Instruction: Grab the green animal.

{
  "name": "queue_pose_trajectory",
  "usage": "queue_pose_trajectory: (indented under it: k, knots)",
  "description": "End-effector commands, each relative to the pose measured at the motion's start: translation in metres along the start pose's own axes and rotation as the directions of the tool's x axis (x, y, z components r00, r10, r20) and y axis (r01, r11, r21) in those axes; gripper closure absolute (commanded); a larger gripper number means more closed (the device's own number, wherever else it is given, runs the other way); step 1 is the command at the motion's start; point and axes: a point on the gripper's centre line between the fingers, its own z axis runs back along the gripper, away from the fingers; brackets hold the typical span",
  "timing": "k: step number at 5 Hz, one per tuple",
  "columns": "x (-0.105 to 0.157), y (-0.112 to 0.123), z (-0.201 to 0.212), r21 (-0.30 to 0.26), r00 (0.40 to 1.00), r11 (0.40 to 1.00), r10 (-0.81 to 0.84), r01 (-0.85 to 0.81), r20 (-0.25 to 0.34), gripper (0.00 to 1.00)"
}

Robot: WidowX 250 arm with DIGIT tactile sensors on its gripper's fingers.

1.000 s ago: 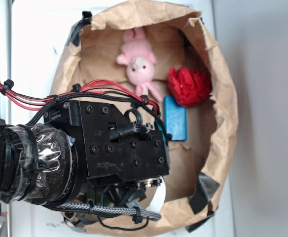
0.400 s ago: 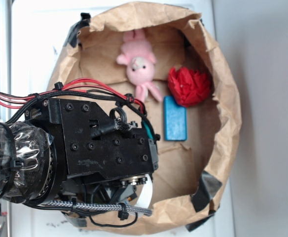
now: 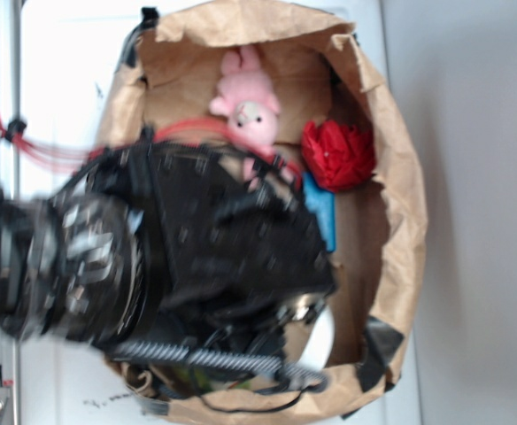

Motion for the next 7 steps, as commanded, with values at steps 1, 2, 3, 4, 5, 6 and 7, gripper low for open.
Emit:
queue_pose_trajectory:
  k: [1,2,3,4,5,6,7]
  knots:
    - [-0.016,0.023,0.093,0.135,0.912,0.927,0.306,-0.351,0.272,1.00]
    - [-0.026,0.010,0.118,0.194,0.800,0.811,0.451,-0.553,0.396,1.00]
    - [-0.037,-0.002,0.139,0.243,0.667,0.632,0.613,-0.736,0.423,1.00]
    - [-0.038,-0.020,0.147,0.212,0.486,0.438,0.774,-0.874,0.405,1.00]
    - [-0.039,-0.031,0.150,0.307,0.391,0.293,0.857,-0.906,0.336,1.00]
    - [-0.044,-0.039,0.146,0.325,0.341,0.242,0.893,-0.914,0.295,1.00]
    - [-0.046,-0.040,0.137,0.331,0.354,0.249,0.881,-0.910,0.313,1.00]
